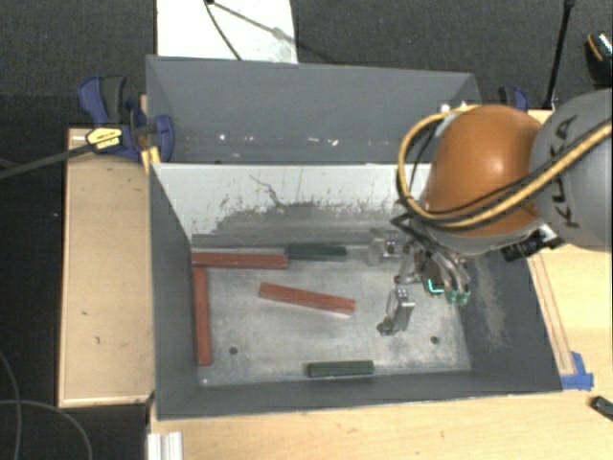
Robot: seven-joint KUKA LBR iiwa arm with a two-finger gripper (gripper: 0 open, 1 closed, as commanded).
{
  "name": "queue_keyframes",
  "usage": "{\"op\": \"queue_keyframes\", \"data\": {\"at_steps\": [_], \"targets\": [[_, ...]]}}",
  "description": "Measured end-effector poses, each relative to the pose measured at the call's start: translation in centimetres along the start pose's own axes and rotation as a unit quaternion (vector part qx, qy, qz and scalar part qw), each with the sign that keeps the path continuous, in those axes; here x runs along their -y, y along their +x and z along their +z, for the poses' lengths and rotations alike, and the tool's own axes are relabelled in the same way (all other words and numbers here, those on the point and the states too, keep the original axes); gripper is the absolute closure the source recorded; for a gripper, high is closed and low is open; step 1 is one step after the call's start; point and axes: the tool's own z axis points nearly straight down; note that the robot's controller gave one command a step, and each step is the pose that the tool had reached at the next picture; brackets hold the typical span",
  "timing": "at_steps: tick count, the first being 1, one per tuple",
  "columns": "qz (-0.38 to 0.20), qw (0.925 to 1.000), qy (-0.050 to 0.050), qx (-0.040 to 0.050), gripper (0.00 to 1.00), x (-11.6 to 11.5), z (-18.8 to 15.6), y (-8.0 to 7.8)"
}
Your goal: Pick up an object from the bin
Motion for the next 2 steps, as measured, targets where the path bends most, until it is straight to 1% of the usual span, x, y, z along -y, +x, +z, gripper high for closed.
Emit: {"op": "queue_keyframes", "data": {"at_steps": [1, 2], "targets": [[0.104, 0.9946, 0.0, 0.001, 0.0, -0.67, 13.2, -3.11], [0.104, 0.9945, -0.001, 0.0037, 1.0, -0.66, 12.82, -3.24]]}}
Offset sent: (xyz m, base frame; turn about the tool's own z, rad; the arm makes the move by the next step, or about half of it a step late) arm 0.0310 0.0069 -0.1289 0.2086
